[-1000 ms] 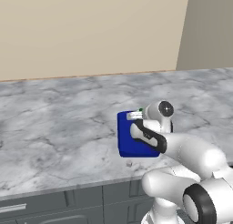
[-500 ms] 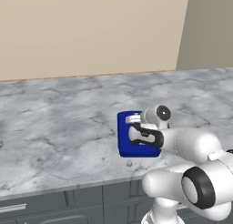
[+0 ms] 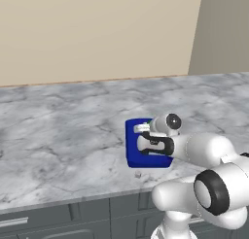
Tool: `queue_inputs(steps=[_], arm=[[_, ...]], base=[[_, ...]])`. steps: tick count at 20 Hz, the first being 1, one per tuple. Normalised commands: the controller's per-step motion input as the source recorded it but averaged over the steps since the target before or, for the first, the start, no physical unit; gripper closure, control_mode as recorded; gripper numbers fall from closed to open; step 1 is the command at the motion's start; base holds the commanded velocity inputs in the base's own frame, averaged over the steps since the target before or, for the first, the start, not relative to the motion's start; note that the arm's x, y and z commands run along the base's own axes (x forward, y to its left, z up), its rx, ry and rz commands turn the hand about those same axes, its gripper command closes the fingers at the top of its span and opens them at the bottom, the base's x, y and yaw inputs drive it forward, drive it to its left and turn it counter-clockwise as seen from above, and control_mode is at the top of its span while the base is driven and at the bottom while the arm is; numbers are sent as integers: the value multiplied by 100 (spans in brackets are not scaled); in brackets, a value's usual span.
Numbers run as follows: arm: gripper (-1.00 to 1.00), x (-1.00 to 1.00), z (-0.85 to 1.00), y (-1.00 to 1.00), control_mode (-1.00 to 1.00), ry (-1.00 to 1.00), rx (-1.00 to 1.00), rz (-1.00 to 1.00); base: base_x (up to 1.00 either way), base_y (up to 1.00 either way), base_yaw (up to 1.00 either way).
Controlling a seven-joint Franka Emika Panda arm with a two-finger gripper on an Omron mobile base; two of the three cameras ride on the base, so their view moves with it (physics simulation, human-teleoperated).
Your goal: Take out the milk from the fridge and place it on the tray on the counter. Then take the sugar cube near the tray and place it in the tray.
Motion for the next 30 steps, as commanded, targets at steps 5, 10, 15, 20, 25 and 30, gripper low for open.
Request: queue_inputs(steps=[5,10,15,20,25,30], arm=[[100,0,-22,0,-100,0,0,0],[100,0,-26,0,-100,0,0,0],[100,0,-11,0,-100,-2,0,0],[100,14,22,1,-100,-12,2,-4],[100,20,9,0,-100,-18,0,-1],[100,31,0,1,-100,8,0,-1]], base=[[0,0,0],[0,0,0],[0,0,0],[0,0,0],[0,0,0],[0,0,0]])
